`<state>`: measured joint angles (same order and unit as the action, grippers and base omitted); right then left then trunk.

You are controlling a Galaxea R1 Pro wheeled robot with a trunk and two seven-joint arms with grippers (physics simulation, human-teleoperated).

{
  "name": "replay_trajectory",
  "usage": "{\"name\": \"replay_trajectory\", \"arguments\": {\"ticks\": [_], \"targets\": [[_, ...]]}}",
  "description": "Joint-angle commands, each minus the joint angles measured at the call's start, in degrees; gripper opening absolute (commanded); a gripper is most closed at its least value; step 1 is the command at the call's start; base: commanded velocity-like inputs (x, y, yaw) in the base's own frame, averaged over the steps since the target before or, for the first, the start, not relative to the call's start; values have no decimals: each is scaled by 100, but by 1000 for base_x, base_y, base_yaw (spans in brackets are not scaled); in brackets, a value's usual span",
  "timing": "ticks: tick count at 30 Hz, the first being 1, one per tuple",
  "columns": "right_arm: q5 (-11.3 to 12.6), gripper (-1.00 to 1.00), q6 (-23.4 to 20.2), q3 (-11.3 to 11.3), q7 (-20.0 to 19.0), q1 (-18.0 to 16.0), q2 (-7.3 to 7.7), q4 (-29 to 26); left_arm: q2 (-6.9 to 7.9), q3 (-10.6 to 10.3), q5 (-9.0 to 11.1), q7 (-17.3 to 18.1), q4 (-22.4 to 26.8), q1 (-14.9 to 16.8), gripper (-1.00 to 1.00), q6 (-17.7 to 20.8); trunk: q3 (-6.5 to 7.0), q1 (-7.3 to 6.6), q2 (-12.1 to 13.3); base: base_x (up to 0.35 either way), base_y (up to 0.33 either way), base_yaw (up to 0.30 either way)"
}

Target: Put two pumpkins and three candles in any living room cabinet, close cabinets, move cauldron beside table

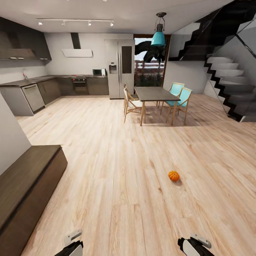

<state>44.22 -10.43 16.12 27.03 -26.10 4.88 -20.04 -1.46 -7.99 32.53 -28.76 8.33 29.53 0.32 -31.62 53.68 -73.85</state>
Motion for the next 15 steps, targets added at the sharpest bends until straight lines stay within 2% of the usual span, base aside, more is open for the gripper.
{"name": "replay_trajectory", "arguments": {"ticks": [1, 6, 15], "targets": [[-1, 100, 4, 0, 1, 0, -11, 0, -26, -1, -1, 1, -9, 0, 100, -9, 0, 0, 0, 299, -122, -253], [22, 100, 20, -3, 3, 0, -29, 13, -264, -8, -3, 2, -23, -28, 100, -166, 0, 0, 0, 268, -123, -267], [17, 100, 413, -5, 4, 0, -40, 247, -318, -10, 6, 2, -24, -44, 100, -242, 0, 0, 0, 151, -98, -273]]}}
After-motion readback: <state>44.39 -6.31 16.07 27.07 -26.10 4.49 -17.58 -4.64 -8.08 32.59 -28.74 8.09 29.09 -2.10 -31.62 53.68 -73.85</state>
